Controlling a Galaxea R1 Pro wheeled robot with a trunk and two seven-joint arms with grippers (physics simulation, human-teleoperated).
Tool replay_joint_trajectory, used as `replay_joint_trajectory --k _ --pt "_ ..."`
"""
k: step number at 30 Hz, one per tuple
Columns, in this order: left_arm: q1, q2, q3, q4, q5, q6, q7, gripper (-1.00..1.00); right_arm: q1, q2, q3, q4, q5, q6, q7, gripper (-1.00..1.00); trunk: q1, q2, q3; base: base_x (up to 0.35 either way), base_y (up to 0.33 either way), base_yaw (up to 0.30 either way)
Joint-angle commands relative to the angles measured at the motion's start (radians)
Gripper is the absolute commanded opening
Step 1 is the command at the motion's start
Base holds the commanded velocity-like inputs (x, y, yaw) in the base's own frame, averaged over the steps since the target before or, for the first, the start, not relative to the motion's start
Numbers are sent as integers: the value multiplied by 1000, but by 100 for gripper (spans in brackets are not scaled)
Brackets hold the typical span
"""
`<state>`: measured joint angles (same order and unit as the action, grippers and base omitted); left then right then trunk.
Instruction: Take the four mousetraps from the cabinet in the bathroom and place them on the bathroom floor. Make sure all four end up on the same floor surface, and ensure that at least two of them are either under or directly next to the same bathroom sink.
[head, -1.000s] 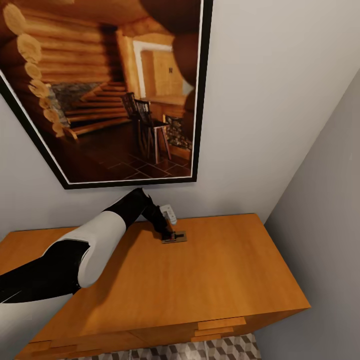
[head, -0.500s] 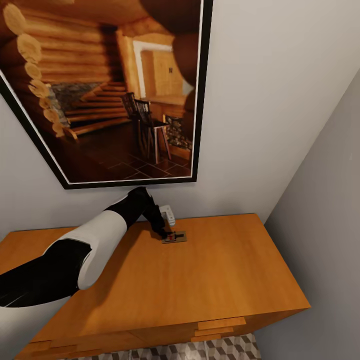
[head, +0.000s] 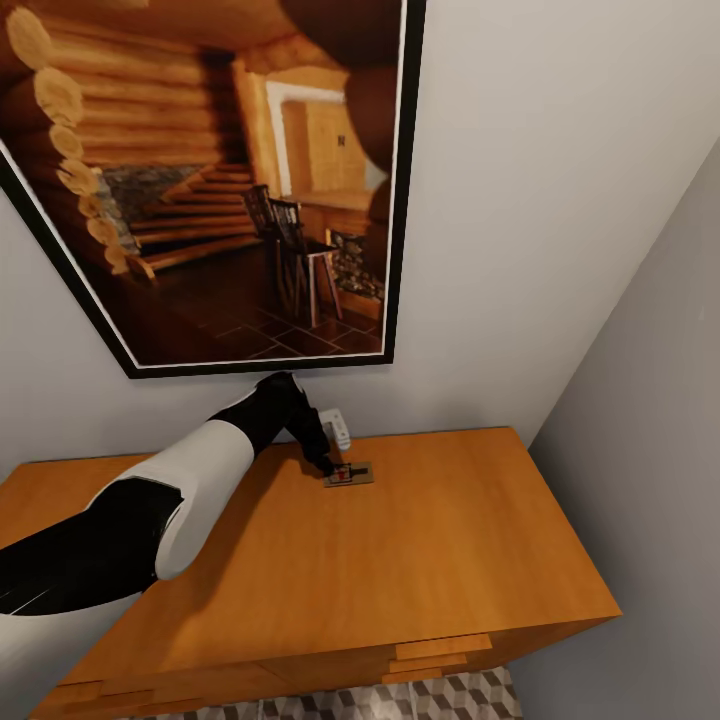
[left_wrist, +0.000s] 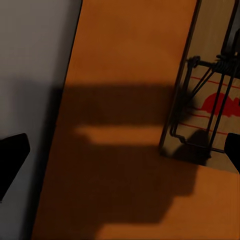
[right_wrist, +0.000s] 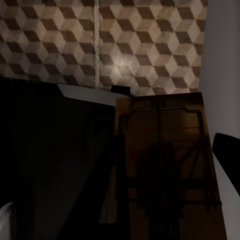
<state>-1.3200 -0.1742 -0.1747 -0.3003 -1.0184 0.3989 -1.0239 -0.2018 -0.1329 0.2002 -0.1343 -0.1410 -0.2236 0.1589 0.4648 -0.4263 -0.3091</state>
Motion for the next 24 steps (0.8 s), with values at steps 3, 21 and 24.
replay_joint_trajectory --k 3,21,24 --pt "-1 0 0 -4 -3 6 -4 100 -1 -1 7 1 -11 -3 4 -100 0 -2 -2 0 0 0" --pt "-1 0 1 -5 0 4 -4 100 -1 -1 6 1 -11 -3 2 -100 0 -2 -2 0 0 0" --pt "-1 0 1 -5 1 2 -5 100 -1 -1 5 1 -11 -3 2 -100 0 -2 -2 0 0 0"
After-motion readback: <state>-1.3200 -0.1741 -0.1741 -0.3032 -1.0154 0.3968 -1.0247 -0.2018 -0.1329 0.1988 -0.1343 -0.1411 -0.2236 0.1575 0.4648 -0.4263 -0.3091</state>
